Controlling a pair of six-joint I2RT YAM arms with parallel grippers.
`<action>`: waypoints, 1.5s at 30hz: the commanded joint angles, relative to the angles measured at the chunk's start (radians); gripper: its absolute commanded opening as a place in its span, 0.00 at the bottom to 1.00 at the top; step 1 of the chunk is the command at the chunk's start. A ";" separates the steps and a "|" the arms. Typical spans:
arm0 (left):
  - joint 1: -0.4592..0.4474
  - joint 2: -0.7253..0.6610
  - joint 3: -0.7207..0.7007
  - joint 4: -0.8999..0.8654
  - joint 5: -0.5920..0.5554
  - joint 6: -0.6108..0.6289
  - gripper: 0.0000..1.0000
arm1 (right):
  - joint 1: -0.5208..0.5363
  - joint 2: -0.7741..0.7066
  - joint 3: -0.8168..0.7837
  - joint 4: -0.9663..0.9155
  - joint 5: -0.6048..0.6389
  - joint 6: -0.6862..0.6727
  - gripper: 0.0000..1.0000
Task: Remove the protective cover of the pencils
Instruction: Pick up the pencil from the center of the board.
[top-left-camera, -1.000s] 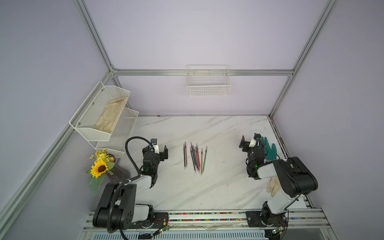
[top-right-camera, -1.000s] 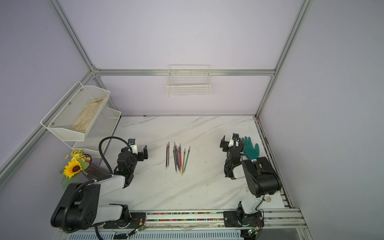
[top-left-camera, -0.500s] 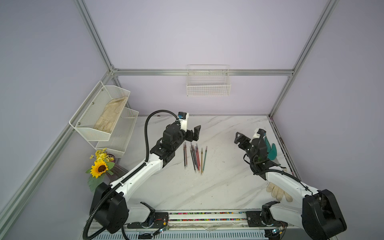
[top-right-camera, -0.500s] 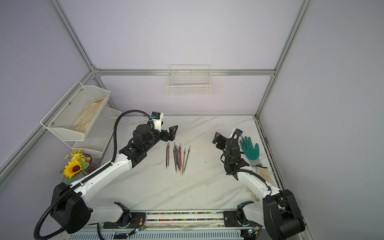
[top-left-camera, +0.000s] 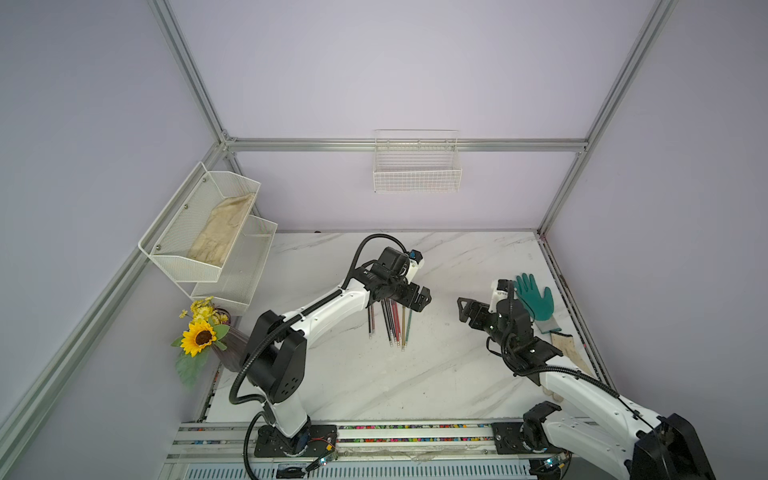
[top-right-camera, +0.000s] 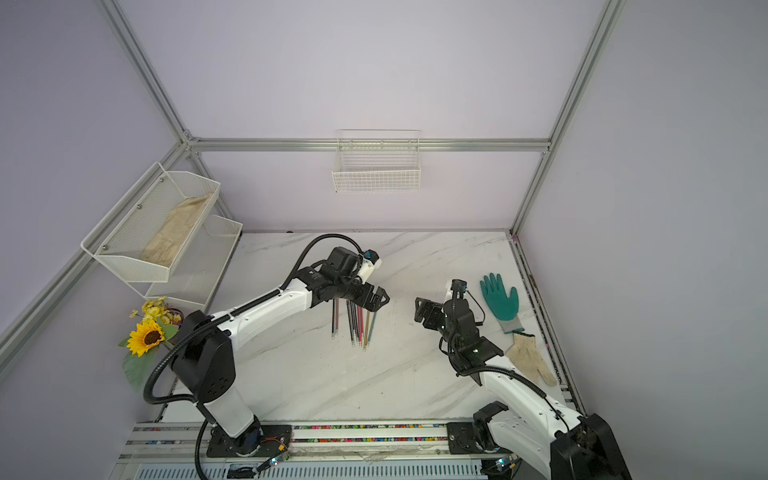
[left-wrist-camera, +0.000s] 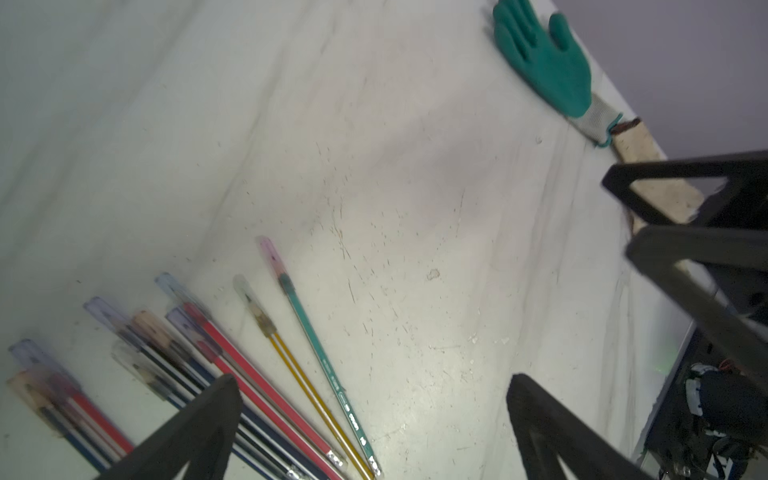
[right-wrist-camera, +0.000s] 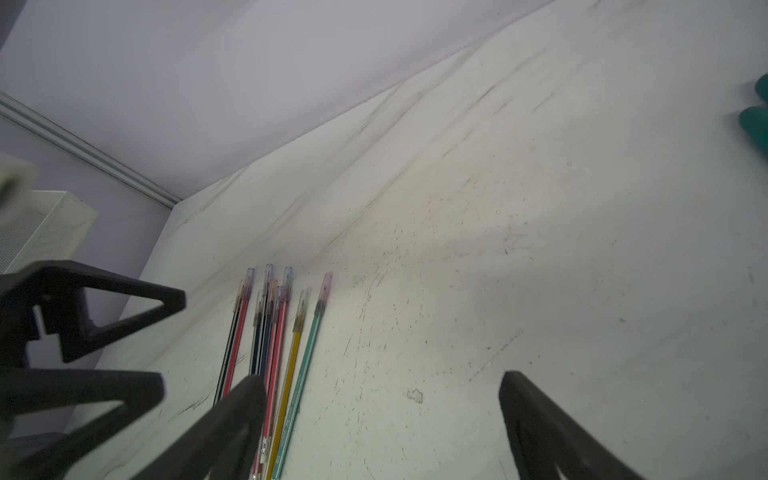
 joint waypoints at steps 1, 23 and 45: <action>-0.043 0.057 0.148 -0.123 -0.078 -0.010 1.00 | 0.005 -0.082 -0.039 -0.039 0.022 -0.050 0.92; -0.062 0.295 0.268 -0.223 -0.094 -0.066 0.64 | 0.004 -0.183 -0.084 -0.057 0.079 -0.005 0.97; -0.015 0.389 0.313 -0.317 -0.086 -0.082 0.31 | 0.004 -0.218 -0.102 -0.045 0.068 -0.014 0.97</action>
